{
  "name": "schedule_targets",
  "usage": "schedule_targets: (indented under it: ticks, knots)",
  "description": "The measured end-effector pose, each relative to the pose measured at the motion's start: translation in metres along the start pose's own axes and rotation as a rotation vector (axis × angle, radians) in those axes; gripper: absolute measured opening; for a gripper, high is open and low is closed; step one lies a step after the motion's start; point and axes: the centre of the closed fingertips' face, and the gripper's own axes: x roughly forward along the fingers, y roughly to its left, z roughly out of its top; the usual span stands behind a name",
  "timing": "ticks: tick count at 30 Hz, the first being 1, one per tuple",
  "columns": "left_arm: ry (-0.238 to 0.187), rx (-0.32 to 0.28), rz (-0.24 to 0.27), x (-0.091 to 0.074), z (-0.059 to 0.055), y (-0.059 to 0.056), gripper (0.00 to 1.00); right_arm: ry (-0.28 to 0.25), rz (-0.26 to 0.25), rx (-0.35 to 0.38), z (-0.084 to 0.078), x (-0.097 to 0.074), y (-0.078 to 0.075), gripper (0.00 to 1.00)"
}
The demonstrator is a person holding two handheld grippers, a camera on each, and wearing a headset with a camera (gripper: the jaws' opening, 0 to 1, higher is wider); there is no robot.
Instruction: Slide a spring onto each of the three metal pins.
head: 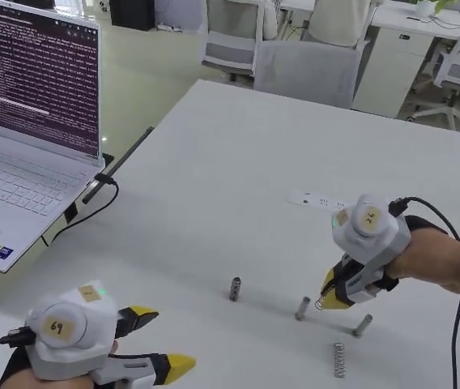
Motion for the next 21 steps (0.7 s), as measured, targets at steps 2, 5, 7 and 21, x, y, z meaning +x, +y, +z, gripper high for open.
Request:
schedule_targets:
  ticks: [2, 5, 7, 21]
  knots:
    - [0.0, -0.006, 0.001, -0.001, -0.001, 0.001, 0.55, 0.005, -0.001, -0.003, 0.0, 0.002, -0.002, 0.08]
    - [0.001, -0.01, 0.003, -0.002, -0.003, 0.002, 0.57, 0.015, -0.002, -0.008, 0.001, 0.006, -0.005, 0.08]
    - [0.003, -0.011, 0.004, -0.002, -0.004, 0.002, 0.58, 0.018, -0.001, -0.011, 0.002, 0.007, -0.007, 0.08]
    - [-0.001, -0.014, 0.009, -0.003, -0.003, 0.002, 0.59, 0.053, -0.003, -0.037, 0.003, 0.015, -0.019, 0.08]
